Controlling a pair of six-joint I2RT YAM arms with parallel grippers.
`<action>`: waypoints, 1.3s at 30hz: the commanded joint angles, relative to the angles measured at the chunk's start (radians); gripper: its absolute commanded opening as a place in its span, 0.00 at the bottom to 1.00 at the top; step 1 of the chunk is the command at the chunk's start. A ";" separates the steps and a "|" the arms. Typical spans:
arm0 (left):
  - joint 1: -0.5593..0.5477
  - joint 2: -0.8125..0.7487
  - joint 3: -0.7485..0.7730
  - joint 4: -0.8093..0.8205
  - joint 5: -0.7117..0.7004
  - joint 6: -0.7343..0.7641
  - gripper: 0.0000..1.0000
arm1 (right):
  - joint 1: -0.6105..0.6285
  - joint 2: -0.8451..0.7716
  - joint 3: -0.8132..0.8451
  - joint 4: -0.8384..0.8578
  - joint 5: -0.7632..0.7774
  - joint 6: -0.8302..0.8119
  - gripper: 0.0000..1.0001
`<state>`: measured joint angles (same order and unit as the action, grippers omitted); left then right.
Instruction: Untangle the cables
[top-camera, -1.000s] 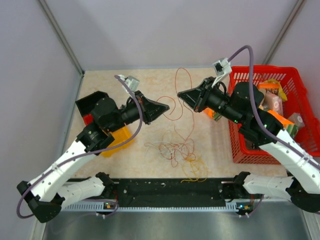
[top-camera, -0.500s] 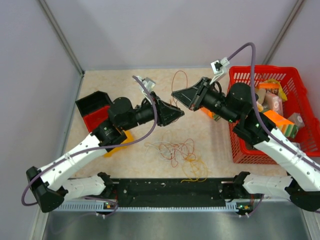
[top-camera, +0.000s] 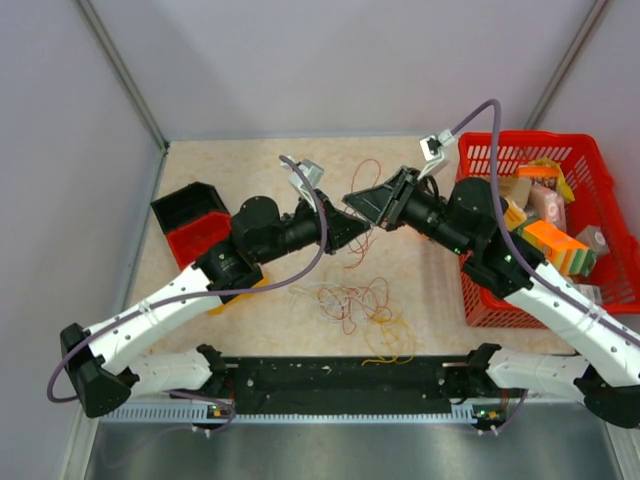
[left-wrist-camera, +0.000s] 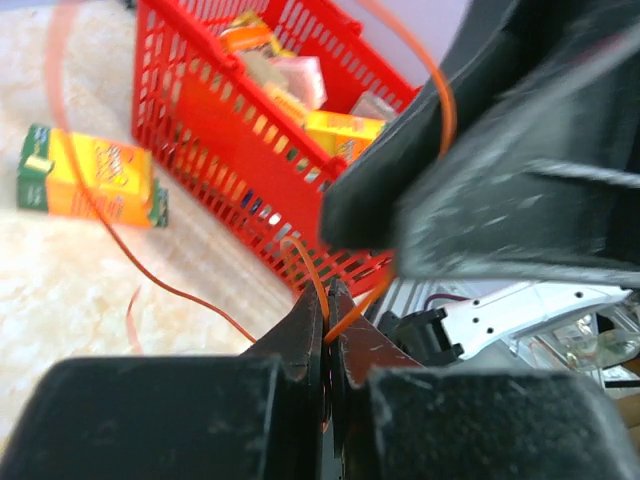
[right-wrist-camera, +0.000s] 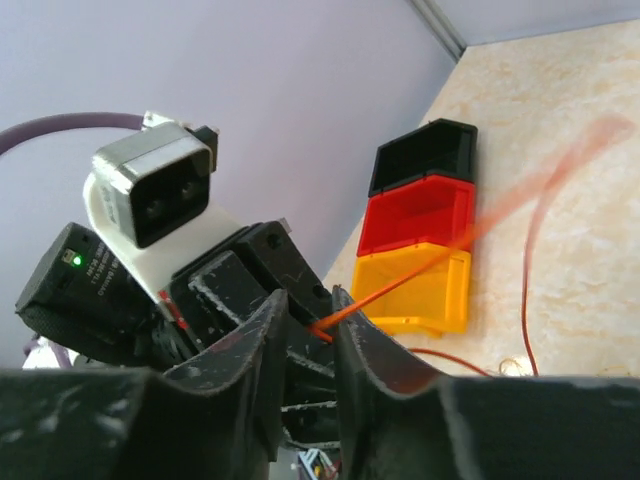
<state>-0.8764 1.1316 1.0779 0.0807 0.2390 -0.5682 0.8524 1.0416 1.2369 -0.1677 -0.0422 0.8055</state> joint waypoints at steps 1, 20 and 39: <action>0.005 -0.058 0.043 -0.198 -0.113 0.025 0.00 | -0.009 -0.069 0.012 -0.080 0.071 -0.147 0.40; 0.652 -0.115 0.163 -0.903 -0.279 -0.079 0.00 | -0.009 -0.313 -0.281 -0.225 0.073 -0.296 0.84; 0.775 -0.184 -0.061 -1.058 -0.575 -0.446 0.00 | -0.007 -0.365 -0.347 -0.185 0.070 -0.276 0.84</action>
<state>-0.1085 0.9974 1.0252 -0.9188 -0.2565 -0.8974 0.8486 0.6643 0.9012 -0.4026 0.0269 0.5243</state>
